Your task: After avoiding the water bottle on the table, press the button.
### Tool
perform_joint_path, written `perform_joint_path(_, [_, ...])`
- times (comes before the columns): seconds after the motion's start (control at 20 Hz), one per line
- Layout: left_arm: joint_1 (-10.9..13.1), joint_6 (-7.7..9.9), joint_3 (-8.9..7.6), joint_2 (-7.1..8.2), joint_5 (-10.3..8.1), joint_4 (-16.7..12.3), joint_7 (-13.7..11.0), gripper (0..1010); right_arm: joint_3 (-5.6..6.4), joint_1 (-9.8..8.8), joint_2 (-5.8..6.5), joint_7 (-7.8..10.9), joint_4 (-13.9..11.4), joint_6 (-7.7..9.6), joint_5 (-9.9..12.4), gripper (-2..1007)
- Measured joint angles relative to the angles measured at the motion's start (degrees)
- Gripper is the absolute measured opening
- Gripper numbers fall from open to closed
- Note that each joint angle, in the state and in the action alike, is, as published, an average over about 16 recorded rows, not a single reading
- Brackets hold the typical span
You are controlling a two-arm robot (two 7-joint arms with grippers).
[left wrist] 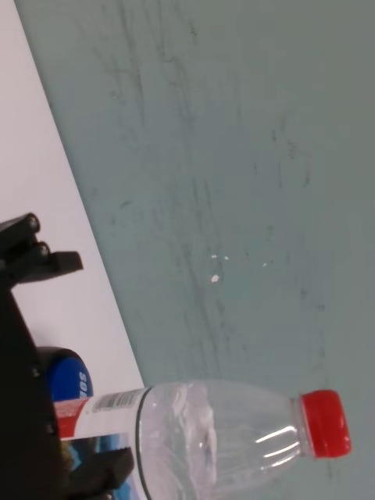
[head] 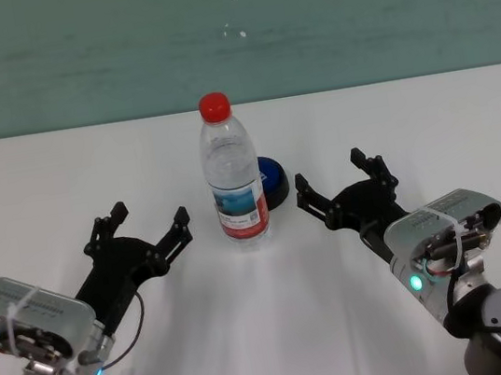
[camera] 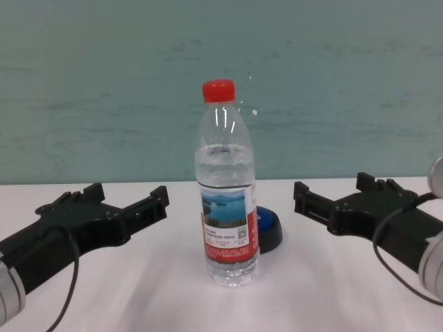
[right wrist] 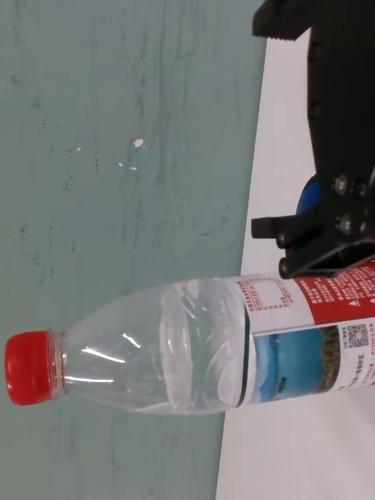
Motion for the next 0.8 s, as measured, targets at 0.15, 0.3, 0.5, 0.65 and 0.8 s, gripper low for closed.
perform_joint_path(0.15, [0.0,0.00,0.00,0.00,0.00,0.0,0.0,1010,0.00,0.00,0.00,0.00,0.0,0.00,0.0,1004])
perform_joint_path(0.3, [0.0,0.00,0.00,0.00,0.00,0.0,0.0,1010,0.00,0.00,0.00,0.00,0.0,0.00,0.0,1004])
perform_joint_path(0.5, [0.0,0.00,0.00,0.00,0.00,0.0,0.0,1010,0.00,0.00,0.00,0.00,0.0,0.00,0.0,1004])
perform_joint_path(0.65, [0.0,0.00,0.00,0.00,0.00,0.0,0.0,1010,0.00,0.00,0.00,0.00,0.0,0.00,0.0,1004])
perform_joint_path(0.8, [0.0,0.00,0.00,0.00,0.00,0.0,0.0,1010,0.00,0.00,0.00,0.00,0.0,0.00,0.0,1004])
